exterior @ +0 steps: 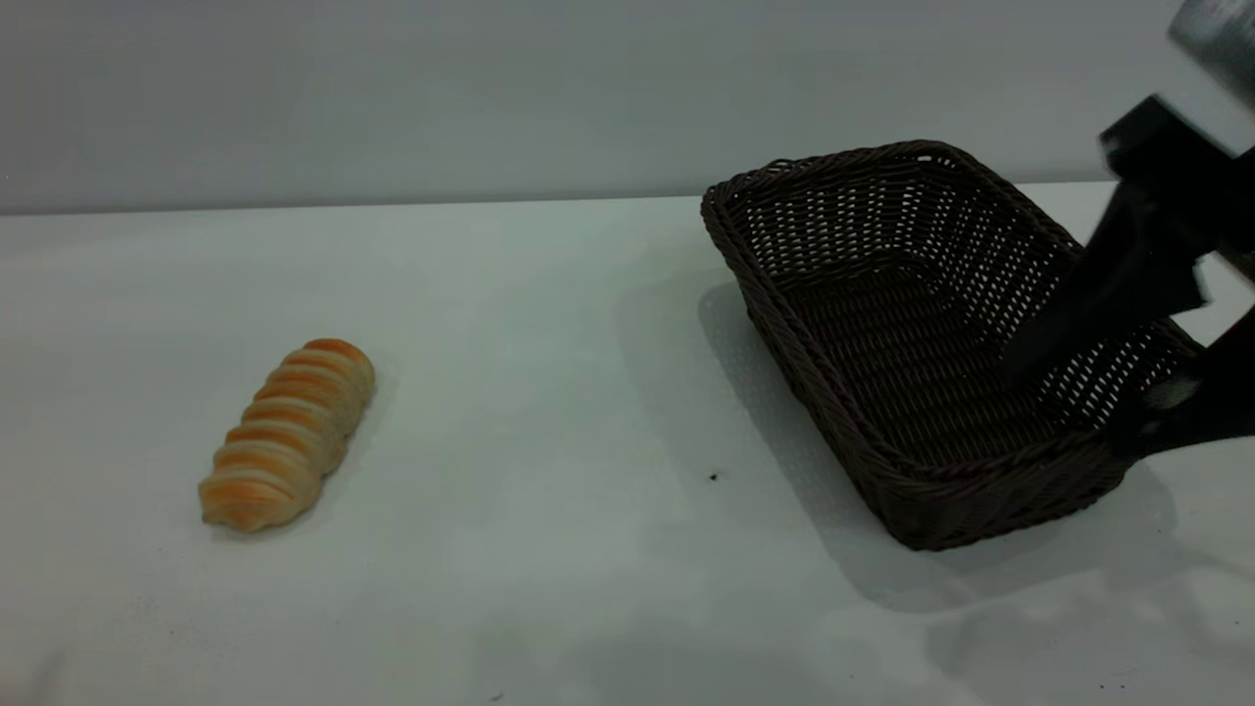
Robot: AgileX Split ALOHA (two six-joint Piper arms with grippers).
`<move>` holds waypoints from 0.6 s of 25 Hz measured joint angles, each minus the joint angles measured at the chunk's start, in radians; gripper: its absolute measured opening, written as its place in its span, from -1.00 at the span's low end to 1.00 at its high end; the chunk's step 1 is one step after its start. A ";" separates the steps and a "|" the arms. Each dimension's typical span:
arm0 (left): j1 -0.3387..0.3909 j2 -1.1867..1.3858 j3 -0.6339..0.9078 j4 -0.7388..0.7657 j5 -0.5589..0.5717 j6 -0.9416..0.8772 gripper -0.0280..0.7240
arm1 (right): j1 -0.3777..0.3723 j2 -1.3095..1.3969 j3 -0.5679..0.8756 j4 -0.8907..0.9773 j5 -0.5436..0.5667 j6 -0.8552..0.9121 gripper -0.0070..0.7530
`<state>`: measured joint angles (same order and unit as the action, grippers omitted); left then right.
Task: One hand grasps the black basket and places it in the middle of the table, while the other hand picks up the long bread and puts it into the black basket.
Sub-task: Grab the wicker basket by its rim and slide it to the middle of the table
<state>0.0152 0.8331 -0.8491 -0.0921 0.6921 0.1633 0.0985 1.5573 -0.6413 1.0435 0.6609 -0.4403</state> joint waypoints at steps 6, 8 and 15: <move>0.000 0.000 0.000 -0.002 0.000 0.000 0.58 | 0.000 0.142 -0.004 0.153 -0.088 0.058 0.47; 0.000 0.000 0.000 -0.003 0.000 0.000 0.58 | 0.000 0.178 -0.005 0.207 -0.133 0.076 0.47; 0.000 0.000 0.000 -0.024 0.000 0.000 0.58 | 0.000 0.297 -0.010 0.360 -0.253 0.082 0.47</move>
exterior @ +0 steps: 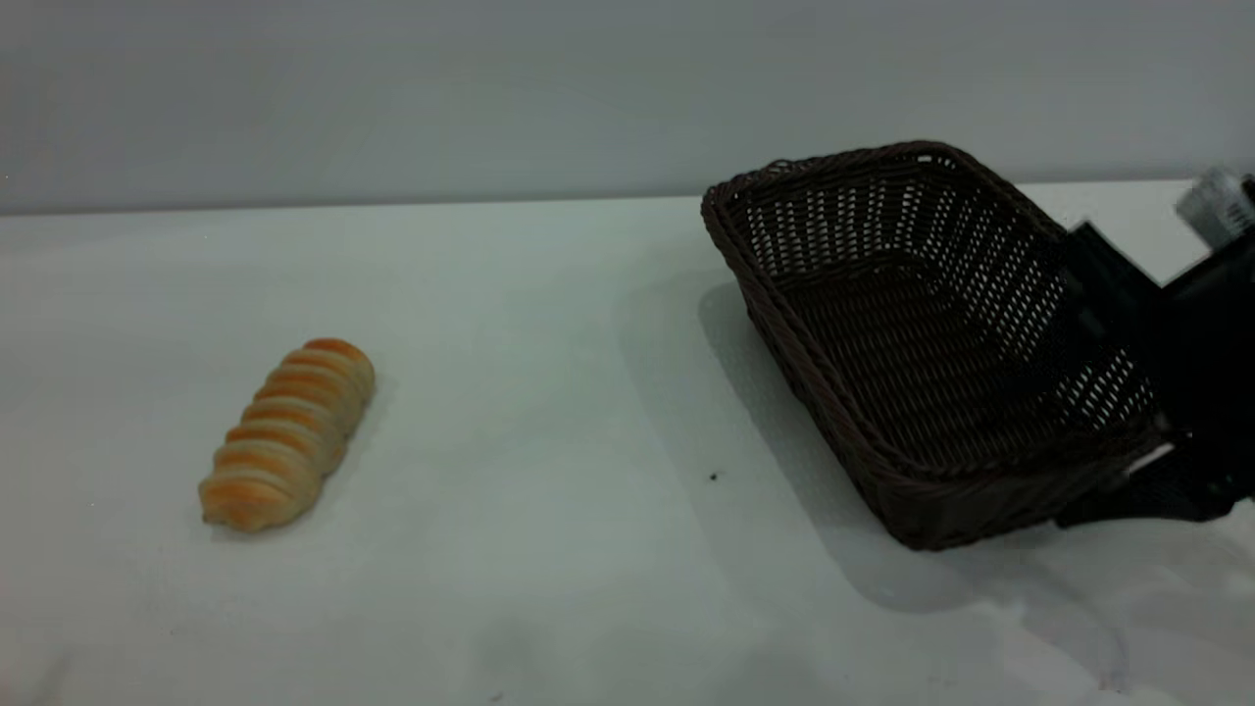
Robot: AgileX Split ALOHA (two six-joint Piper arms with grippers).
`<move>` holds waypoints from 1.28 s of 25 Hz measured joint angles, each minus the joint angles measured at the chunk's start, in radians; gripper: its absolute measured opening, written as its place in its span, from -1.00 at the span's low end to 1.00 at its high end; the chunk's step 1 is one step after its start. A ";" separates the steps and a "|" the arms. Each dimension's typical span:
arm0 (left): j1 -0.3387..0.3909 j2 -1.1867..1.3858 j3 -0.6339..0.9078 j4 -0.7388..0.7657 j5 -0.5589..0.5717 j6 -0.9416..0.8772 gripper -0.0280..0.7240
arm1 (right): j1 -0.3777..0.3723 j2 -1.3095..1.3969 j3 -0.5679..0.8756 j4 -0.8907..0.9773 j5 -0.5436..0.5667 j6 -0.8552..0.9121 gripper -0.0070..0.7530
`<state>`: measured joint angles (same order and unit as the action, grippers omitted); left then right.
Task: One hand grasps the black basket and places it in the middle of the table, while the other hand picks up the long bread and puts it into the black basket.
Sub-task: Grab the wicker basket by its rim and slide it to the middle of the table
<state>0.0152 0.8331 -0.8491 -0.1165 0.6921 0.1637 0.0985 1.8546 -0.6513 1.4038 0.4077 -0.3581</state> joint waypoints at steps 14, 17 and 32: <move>-0.001 0.000 0.000 0.000 0.001 0.000 0.58 | 0.000 0.089 -0.002 0.285 -0.208 -0.052 -0.17; -0.002 0.000 0.000 0.000 0.001 0.000 0.58 | 0.000 0.089 -0.006 0.312 -0.206 -0.057 -0.57; -0.002 0.000 0.000 -0.001 0.001 0.001 0.57 | -0.007 0.106 -0.210 -0.046 -0.076 -0.191 -0.75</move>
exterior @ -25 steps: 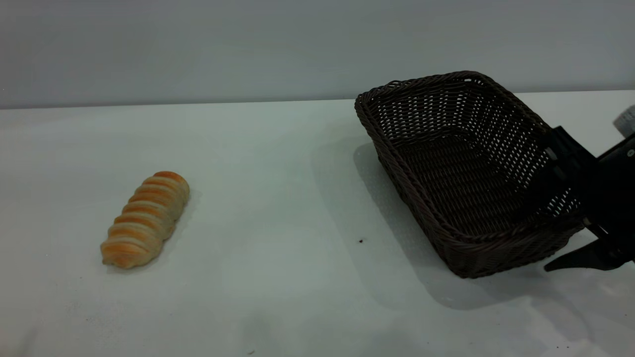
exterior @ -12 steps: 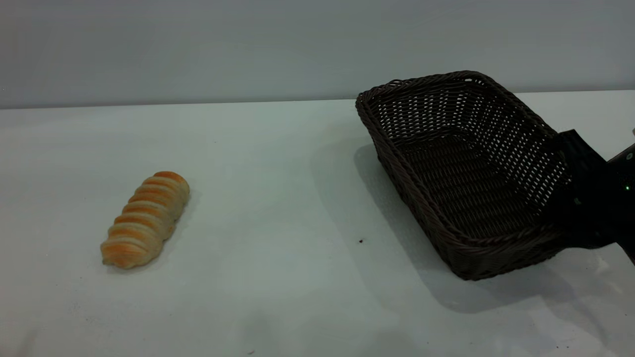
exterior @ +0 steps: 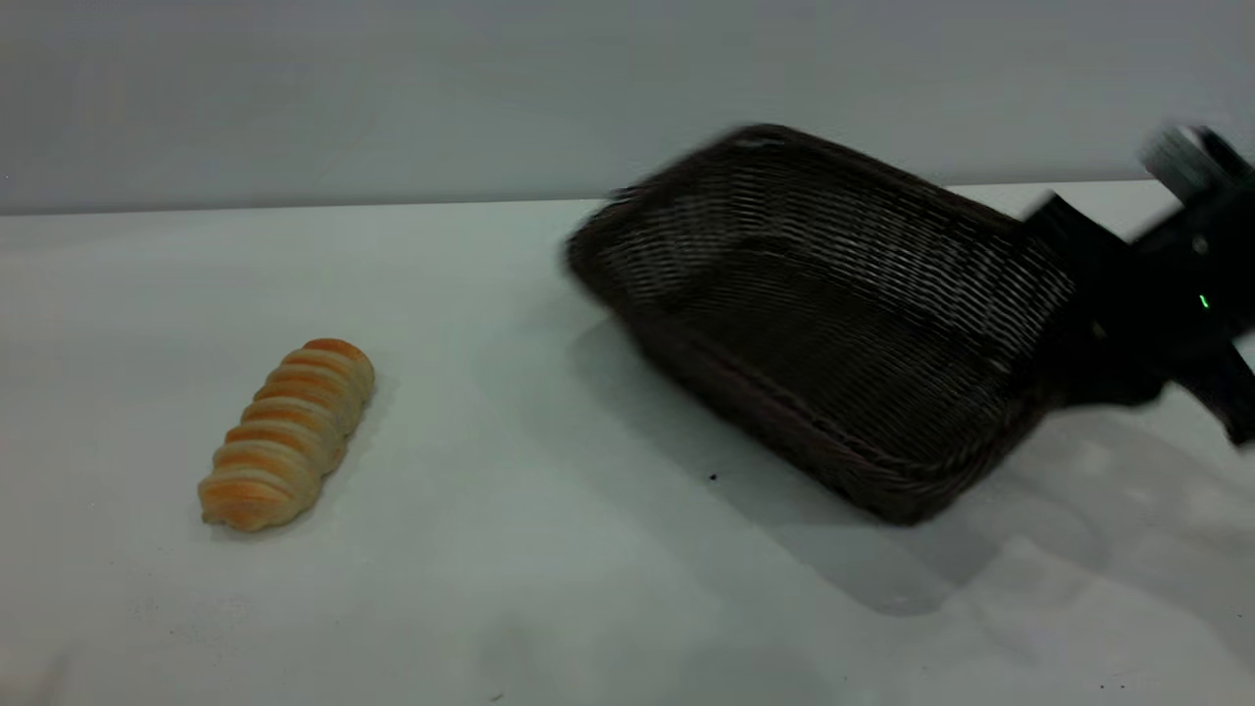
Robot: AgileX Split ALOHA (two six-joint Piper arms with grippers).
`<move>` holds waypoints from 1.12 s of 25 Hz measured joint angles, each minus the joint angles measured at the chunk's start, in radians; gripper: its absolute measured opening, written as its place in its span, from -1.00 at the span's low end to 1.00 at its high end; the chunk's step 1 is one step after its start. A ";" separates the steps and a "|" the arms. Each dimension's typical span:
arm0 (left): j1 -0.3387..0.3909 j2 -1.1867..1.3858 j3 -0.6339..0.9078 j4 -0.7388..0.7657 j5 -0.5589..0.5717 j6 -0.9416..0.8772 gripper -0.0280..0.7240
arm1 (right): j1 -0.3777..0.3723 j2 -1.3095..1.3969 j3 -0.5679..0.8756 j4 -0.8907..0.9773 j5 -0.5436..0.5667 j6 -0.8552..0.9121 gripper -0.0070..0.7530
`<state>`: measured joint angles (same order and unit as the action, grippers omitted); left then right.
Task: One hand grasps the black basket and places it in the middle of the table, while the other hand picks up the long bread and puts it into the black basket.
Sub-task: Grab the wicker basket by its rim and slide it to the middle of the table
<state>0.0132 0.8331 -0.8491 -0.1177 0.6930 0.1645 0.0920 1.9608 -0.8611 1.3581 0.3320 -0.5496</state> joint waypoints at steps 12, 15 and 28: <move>0.000 0.009 0.000 -0.002 0.000 0.000 0.57 | 0.002 0.223 -0.515 -0.666 0.528 0.232 -0.75; 0.000 0.009 0.000 -0.002 0.000 0.000 0.57 | 0.015 0.286 -0.593 -0.671 0.536 0.235 -0.75; 0.000 0.162 0.000 -0.054 -0.033 0.001 0.57 | 0.079 0.370 -0.747 -0.830 0.536 0.236 -0.59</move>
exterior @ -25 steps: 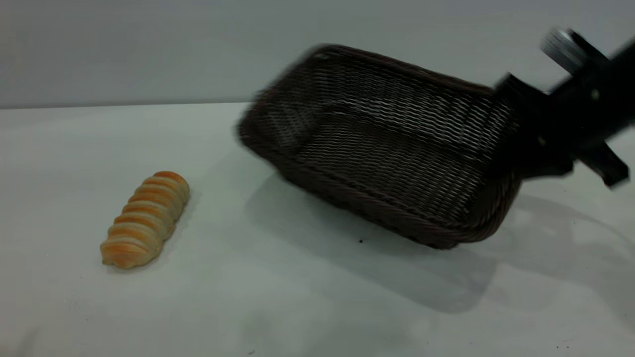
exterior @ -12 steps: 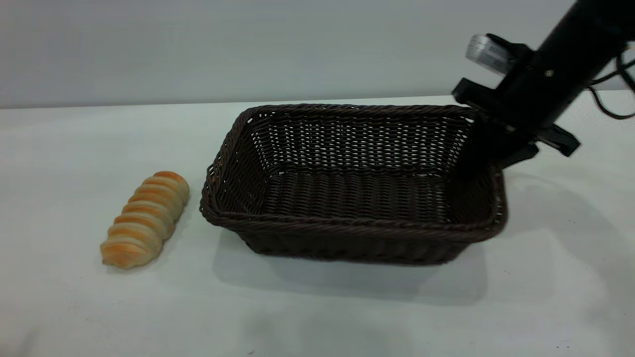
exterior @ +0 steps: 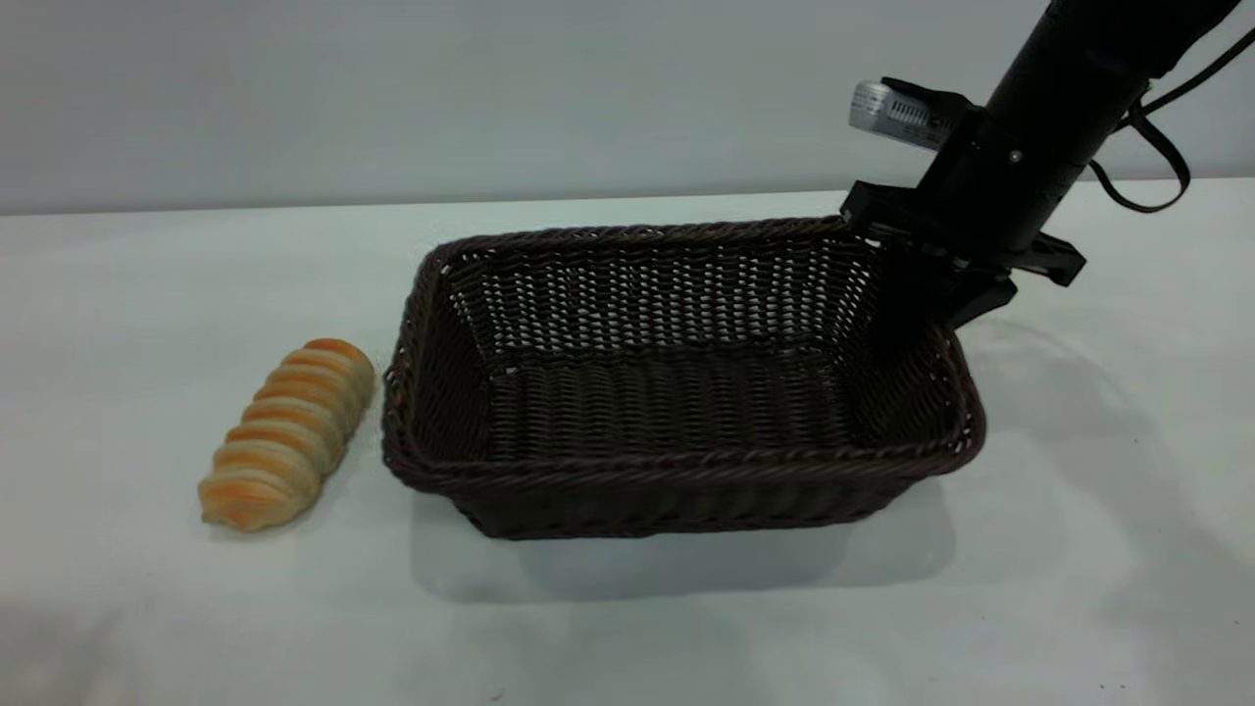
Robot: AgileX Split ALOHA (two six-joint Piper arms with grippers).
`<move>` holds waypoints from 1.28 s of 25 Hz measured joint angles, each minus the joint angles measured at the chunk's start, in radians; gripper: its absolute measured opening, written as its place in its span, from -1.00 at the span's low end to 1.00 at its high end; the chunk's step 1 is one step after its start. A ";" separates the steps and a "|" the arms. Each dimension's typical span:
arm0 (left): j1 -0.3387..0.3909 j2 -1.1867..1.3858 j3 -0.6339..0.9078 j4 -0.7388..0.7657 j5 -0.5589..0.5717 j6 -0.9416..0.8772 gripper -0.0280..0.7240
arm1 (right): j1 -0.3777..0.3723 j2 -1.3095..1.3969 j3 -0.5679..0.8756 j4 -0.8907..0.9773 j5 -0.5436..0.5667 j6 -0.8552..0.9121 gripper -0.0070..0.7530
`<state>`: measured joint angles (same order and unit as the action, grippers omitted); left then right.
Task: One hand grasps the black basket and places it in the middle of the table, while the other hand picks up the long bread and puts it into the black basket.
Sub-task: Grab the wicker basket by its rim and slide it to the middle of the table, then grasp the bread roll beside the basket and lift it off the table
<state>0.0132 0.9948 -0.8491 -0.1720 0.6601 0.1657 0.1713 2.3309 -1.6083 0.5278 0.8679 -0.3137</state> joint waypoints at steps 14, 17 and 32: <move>-0.011 0.470 -0.001 -0.238 -0.216 0.224 0.57 | -0.011 -0.297 -0.010 -0.162 0.060 -0.023 0.25; -0.039 0.572 -0.004 -0.269 -0.256 0.286 0.57 | -0.011 -0.432 -0.010 -0.174 0.139 -0.023 0.22; -0.080 0.920 -0.099 -0.281 -0.443 0.381 0.57 | 0.008 -1.119 0.438 -0.114 0.278 -0.056 0.14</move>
<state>-0.0669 1.9147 -0.9484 -0.4527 0.2168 0.5463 0.1794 1.2121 -1.1705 0.4137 1.1455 -0.3699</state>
